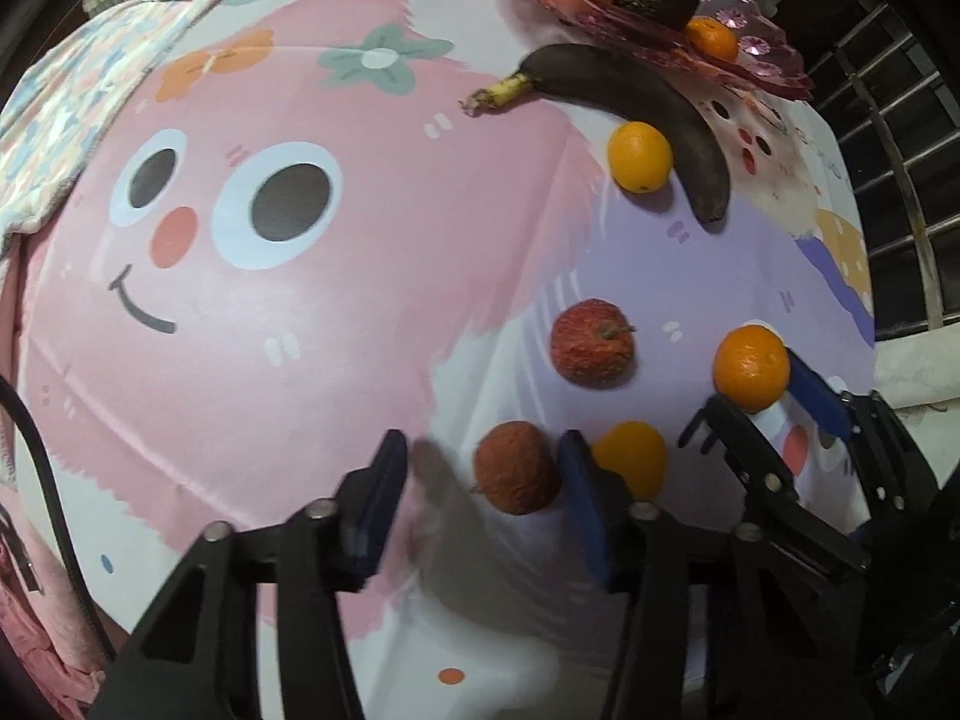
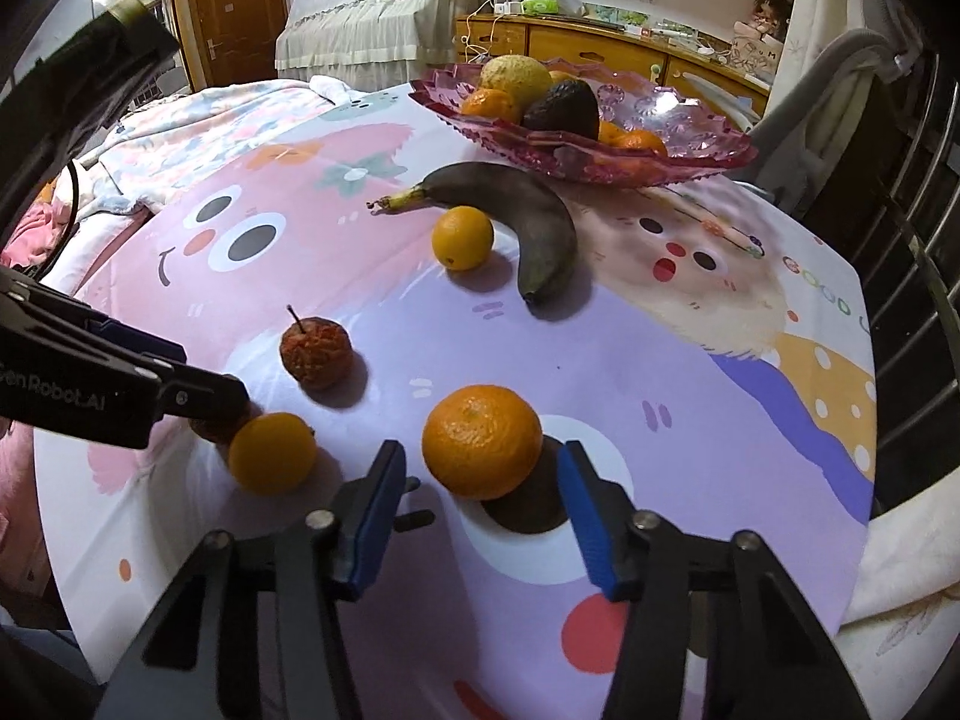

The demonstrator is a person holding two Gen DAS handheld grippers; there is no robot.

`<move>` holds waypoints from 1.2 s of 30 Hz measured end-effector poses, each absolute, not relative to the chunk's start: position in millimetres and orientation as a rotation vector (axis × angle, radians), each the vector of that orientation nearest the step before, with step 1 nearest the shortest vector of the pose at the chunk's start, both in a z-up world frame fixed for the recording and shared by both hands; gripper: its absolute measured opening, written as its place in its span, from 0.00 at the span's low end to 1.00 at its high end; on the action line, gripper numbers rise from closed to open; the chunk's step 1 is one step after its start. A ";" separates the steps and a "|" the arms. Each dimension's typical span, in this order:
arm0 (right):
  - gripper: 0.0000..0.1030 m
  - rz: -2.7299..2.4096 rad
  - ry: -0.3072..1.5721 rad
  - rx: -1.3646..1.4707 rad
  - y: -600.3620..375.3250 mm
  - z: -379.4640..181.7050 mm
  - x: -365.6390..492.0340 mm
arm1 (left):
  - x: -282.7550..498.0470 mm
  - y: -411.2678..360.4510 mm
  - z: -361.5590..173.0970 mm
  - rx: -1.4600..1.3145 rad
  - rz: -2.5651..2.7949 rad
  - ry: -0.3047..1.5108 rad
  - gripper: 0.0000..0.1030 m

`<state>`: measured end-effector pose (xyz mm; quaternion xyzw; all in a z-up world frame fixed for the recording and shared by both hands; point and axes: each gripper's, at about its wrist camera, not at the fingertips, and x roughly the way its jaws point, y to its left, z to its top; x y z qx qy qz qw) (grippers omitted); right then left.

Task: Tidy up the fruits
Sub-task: 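Grasp a brown lychee with the left tool while the right tool grasps an orange, then carry the lychee and orange into the pink bowl and open both tools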

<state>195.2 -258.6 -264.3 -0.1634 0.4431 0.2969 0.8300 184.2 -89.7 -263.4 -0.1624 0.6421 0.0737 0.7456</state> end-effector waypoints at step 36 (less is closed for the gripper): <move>0.38 0.519 0.919 -0.222 -237.0 -176.7 226.8 | 247.8 -66.9 -130.2 -0.193 -0.034 1.187 0.25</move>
